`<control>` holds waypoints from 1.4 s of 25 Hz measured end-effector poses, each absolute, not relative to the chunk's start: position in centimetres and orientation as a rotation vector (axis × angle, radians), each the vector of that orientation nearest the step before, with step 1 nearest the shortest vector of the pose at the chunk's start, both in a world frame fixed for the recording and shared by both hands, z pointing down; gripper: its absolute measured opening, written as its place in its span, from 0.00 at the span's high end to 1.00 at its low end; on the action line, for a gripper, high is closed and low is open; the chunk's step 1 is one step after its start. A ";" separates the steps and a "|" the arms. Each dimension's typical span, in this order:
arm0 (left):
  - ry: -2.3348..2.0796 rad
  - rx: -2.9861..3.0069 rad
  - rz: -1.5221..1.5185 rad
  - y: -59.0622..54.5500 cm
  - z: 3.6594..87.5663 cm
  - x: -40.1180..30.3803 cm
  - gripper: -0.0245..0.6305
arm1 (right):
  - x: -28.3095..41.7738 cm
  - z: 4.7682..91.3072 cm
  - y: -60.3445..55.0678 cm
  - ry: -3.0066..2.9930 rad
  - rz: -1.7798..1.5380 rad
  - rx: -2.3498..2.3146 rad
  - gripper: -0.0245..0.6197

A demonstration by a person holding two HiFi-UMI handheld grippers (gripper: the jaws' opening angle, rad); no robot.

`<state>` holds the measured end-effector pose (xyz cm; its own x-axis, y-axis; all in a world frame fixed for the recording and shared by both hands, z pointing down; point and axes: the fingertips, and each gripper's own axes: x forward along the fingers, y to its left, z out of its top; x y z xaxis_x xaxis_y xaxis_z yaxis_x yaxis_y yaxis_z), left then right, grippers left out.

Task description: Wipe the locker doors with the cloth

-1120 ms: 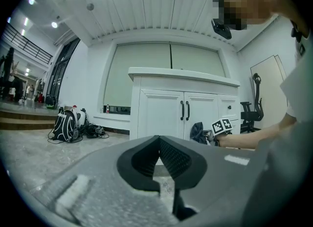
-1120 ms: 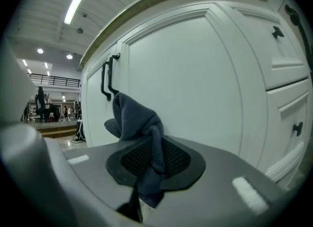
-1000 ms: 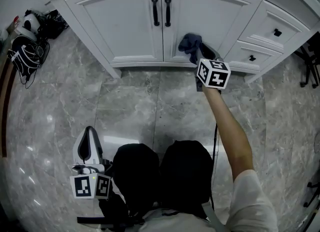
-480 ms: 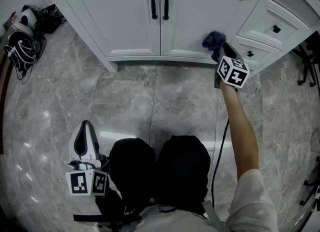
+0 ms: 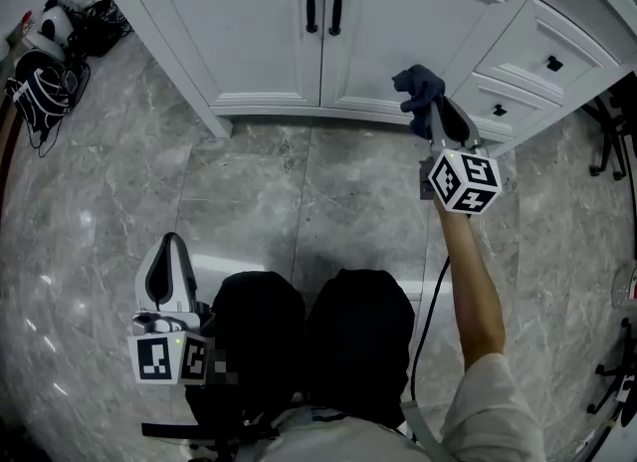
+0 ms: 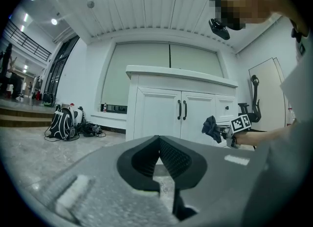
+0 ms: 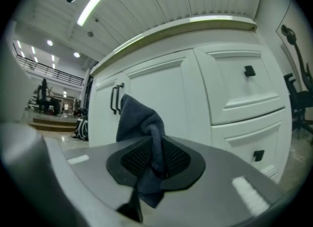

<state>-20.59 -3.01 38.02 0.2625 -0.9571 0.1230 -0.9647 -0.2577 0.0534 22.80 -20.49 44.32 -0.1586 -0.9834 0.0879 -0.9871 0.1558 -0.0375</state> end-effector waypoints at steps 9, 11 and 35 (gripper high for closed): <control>-1.860 2.382 0.116 -2.6 37.9 -21.3 0.96 | 10.1 51.0 -23.5 -2.545 0.328 1.682 0.86; -1.877 2.372 0.121 -2.5 37.9 -21.8 0.96 | 8.8 52.9 -24.8 -2.524 0.363 1.655 0.86; -1.811 2.404 0.149 -4.0 38.6 -19.1 0.96 | 27.8 59.0 -26.0 -2.024 0.526 2.014 0.86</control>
